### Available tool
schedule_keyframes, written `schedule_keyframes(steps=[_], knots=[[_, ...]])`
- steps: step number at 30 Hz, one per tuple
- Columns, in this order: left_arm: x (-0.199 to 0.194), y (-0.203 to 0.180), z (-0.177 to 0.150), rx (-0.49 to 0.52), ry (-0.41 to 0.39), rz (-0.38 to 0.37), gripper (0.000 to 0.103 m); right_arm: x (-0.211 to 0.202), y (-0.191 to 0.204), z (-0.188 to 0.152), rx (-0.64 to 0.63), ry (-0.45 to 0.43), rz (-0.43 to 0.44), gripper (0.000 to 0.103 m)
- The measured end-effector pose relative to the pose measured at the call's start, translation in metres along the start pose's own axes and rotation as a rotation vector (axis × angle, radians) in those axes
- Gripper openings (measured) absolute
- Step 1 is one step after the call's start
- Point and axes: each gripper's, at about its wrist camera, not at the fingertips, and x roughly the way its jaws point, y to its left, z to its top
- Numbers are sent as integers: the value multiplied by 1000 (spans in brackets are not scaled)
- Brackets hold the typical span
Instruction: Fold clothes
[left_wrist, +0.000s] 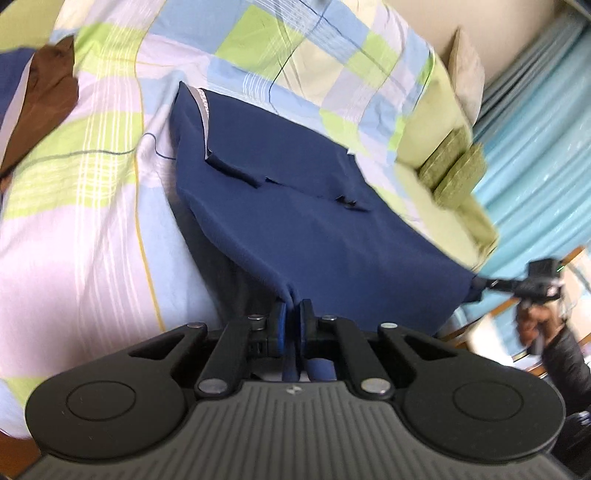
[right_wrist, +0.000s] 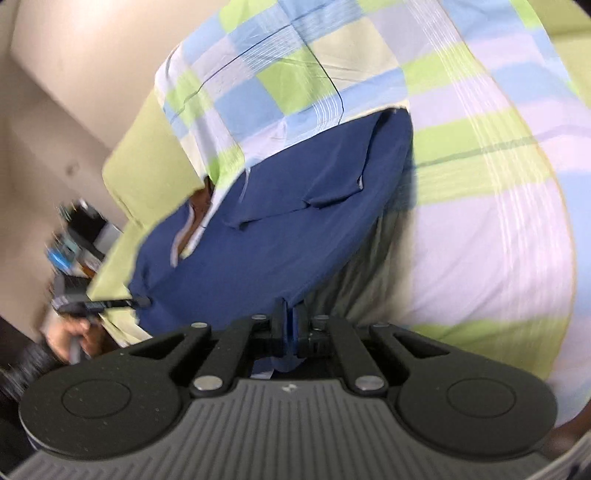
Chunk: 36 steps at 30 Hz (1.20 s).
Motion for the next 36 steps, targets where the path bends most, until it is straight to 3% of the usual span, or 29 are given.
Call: schedule_keyframes(steps=[2, 7, 9, 10, 11, 12, 13, 14, 16, 20, 21, 22, 23, 24, 27, 30, 31, 33, 36], knots=[[7, 12, -9, -18, 5, 32, 4, 5, -9, -3, 44, 17, -3, 2], [20, 32, -26, -91, 2, 0, 6, 33, -49, -20, 184, 16, -50, 2], [23, 34, -31, -99, 7, -8, 25, 36, -61, -30, 221, 5, -35, 4], [25, 35, -31, -98, 9, -4, 41, 37, -64, -34, 227, 5, -31, 6], [28, 35, -34, -90, 24, 13, 45, 39, -66, -39, 232, 6, -29, 7], [28, 35, -36, -94, 26, 14, 45, 40, -68, -43, 237, 8, -28, 14], [27, 35, -38, -97, 28, 14, 45, 41, -72, -50, 247, 7, -22, 29], [29, 37, -42, -116, 28, 7, 48, 41, -75, -56, 259, 2, -13, 37], [33, 39, -44, -126, 29, 13, 49, 42, -83, -73, 301, -29, 22, 45], [47, 43, -51, -151, 56, -15, 43, 54, -95, -89, 350, -63, 76, 44], [50, 43, -52, -152, 57, -20, 41, 59, -97, -92, 363, -59, 78, 38], [49, 43, -51, -157, 52, -26, 32, 63, -99, -93, 374, -50, 85, 20], [47, 44, -49, -162, 47, -32, 7, 67, -100, -93, 385, -41, 92, 10], [44, 45, -49, -168, 42, -47, 3, 69, -100, -93, 391, -33, 98, 7], [28, 39, -41, -164, 23, -92, 3, 64, -95, -89, 400, -20, 121, 6], [7, 29, -35, -183, -22, -149, 3, 38, -79, -74, 476, -53, 244, 6], [4, 28, -35, -178, -25, -148, 3, 25, -71, -68, 494, -71, 295, 6], [2, 29, -35, -163, -7, -111, 3, 14, -62, -64, 479, -70, 307, 6], [18, 48, -44, -199, 31, -51, 3, 17, -74, -66, 490, -46, 237, 6]])
